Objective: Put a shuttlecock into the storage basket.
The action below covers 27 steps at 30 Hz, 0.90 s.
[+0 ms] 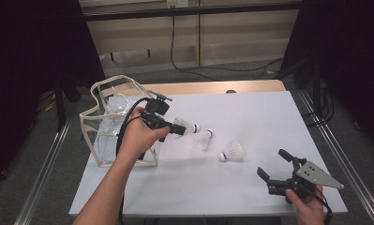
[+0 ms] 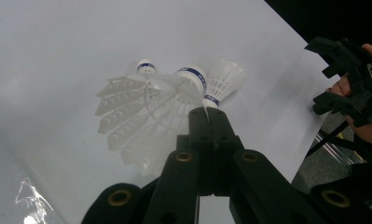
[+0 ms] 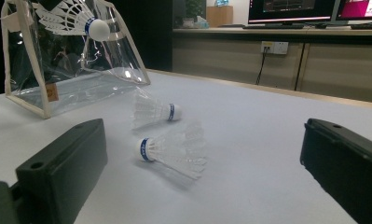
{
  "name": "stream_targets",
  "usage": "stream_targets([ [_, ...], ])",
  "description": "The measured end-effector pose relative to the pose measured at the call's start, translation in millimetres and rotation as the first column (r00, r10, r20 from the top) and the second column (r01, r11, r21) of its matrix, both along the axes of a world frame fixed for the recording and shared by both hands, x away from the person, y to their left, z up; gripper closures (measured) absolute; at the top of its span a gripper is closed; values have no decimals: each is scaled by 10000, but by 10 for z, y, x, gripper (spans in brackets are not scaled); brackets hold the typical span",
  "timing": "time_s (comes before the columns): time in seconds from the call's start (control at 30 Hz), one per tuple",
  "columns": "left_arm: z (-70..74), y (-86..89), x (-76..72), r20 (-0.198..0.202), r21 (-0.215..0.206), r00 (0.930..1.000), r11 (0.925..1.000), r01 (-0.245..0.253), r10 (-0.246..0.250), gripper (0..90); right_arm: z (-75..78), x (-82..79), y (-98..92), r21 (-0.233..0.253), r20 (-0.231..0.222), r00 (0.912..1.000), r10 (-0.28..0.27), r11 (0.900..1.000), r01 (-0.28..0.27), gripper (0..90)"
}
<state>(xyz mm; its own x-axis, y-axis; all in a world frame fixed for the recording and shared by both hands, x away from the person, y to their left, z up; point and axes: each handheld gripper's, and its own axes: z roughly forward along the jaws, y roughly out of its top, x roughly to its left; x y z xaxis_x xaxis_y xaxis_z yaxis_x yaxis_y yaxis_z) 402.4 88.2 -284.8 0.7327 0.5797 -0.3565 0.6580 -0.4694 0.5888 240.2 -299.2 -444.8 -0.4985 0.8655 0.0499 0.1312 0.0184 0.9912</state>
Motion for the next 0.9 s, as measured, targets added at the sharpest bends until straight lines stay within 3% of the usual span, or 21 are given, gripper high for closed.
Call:
stream_targets([
  [0.5,73,13,60,-145,-129,9999,9999,-14,12,900,0,-1,-1,17,-9,10000,16,10000,-16,6],
  [0.9,169,27,113,-157,9,9999,10000,-4,4,900,0,-3,5,35,-3,10000,49,10000,-49,7],
])
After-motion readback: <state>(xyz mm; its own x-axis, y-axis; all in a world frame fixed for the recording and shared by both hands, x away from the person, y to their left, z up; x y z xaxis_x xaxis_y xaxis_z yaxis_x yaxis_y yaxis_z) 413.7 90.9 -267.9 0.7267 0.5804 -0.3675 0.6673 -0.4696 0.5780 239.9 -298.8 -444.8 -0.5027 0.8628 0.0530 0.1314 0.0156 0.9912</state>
